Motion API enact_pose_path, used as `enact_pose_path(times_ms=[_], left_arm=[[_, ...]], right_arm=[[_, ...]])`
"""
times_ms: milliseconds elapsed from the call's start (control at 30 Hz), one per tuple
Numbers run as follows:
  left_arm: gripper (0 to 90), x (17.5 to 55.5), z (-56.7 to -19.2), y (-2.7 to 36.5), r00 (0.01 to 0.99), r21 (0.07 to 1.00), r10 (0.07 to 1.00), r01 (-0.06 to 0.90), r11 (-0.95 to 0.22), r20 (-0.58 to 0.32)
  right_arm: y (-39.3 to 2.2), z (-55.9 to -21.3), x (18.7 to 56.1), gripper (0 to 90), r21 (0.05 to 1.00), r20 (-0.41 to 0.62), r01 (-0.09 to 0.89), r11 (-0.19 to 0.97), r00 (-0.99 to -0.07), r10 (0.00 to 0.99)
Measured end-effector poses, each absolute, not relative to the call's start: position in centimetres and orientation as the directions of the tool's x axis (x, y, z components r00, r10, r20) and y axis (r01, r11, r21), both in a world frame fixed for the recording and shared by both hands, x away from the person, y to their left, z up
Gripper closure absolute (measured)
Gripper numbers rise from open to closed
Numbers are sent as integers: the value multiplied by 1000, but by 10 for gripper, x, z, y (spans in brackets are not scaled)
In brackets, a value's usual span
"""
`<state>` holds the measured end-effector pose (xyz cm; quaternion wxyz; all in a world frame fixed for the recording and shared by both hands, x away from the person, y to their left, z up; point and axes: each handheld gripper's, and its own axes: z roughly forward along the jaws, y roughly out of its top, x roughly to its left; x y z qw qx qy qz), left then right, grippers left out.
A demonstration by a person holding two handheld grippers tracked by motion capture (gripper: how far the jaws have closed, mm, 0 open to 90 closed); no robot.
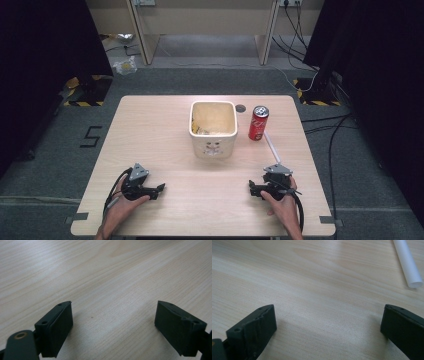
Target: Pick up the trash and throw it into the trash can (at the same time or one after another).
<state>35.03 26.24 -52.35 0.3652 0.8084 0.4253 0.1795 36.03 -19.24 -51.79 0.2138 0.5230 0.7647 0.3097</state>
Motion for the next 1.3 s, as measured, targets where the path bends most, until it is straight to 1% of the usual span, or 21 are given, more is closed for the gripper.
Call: enact_pose_path(times_ms=[133,200,233,267,300,333,367,400,433,500,533,933,1300], left_arm=[[141,350,-524,262,574,743,819,556,-371,-21],[141,350,-524,262,574,744,819,556,-370,-21],[141,350,-524,262,574,744,819,556,-371,-21],[141,350,-524,262,574,744,819,556,-370,-21],[141,350,-524,262,574,744,818,555,-371,-21],[141,350,-524,262,574,744,818,555,-371,-21],[141,350,-523,263,574,743,818,556,-373,-19],[141,350,-524,263,575,744,818,556,-372,-20],[141,350,-523,263,574,743,818,556,-372,-20],[141,350,-524,262,574,744,819,556,-370,-21],[141,350,-524,262,574,744,819,556,-370,-21],[141,350,-524,262,573,745,819,556,-369,-22],[141,350,-524,262,574,745,819,555,-369,-22]], right_arm=[[-193,-518,360,9,698,-3,665,266,-369,929],[-194,-518,359,27,700,-1,664,263,-367,930],[-195,-517,359,53,705,-4,658,266,-371,928],[-195,-517,358,98,707,-3,655,267,-374,927],[-197,-514,357,195,716,7,647,263,-384,923],[-197,-514,357,195,716,7,647,263,-384,923],[-197,-511,356,137,721,9,643,259,-383,924],[-197,-511,356,137,721,9,643,259,-383,924],[-198,-510,355,160,727,8,635,260,-386,923],[-199,-507,354,146,744,17,621,247,-387,922],[-199,-505,354,154,747,17,618,246,-387,922],[-202,-466,355,150,812,-37,529,245,-372,927],[-203,-448,367,150,831,-43,503,237,-368,929]])
